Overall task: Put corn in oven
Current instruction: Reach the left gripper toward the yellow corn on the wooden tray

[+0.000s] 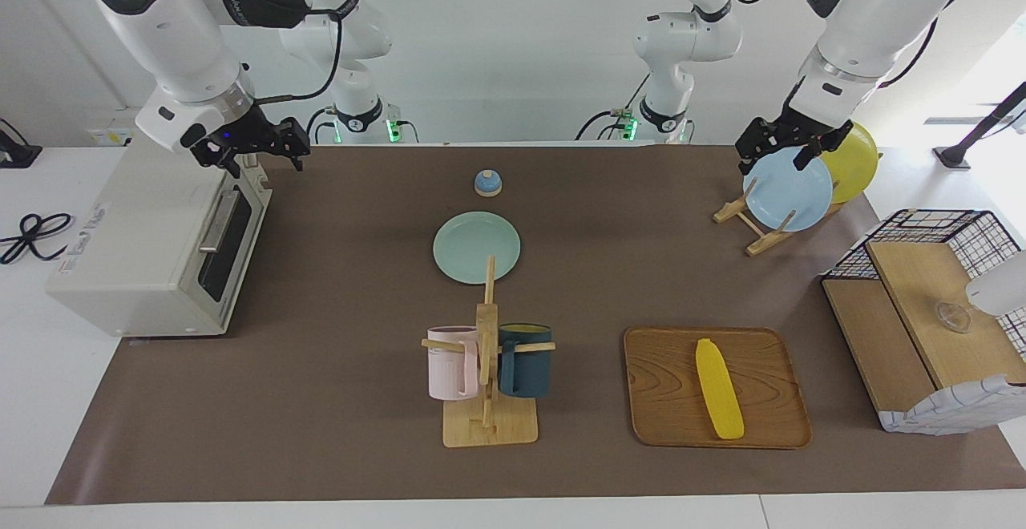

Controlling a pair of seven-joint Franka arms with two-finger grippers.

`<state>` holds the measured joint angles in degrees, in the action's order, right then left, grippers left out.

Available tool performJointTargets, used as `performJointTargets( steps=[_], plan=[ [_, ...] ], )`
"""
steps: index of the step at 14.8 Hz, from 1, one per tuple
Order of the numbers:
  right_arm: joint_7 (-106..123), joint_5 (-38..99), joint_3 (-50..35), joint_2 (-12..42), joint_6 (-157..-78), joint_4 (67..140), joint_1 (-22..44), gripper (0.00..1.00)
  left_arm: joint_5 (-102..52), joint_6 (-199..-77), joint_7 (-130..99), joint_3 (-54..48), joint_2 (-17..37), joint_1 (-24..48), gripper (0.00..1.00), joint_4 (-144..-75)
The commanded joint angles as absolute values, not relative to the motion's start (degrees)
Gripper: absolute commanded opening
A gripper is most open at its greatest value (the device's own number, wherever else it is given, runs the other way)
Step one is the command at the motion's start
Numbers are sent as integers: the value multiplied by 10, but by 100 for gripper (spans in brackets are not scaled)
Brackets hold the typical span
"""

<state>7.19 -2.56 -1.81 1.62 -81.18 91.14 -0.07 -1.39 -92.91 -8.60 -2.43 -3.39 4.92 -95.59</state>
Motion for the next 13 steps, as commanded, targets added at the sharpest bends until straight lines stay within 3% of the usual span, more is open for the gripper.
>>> performJointTargets(
  steps=[1,5,9,10,11,12,13],
  plan=[
    [72,-27,-21,9,-813,918,-5,100,-9,-957,-91,-26,-34,50,100,-967],
    [74,-27,-18,8,-814,918,-16,100,-11,-1006,-88,-26,24,73,100,-963],
    [90,-27,-17,0,-872,946,-27,97,-23,-1034,-84,-26,134,91,100,-908],
    [106,-27,-17,-2,-891,954,-35,64,-24,-1043,-78,-26,162,91,100,-892],
    [127,-27,-17,-3,-908,961,-38,41,-23,-1055,-68,-27,181,88,100,-883],
    [144,-27,-17,-6,-918,970,-38,28,-25,-1063,-55,-27,194,85,100,-879],
    [144,-28,-16,-11,-917,976,-38,7,-25,-1074,-51,-26,214,84,100,-866]
  ],
)
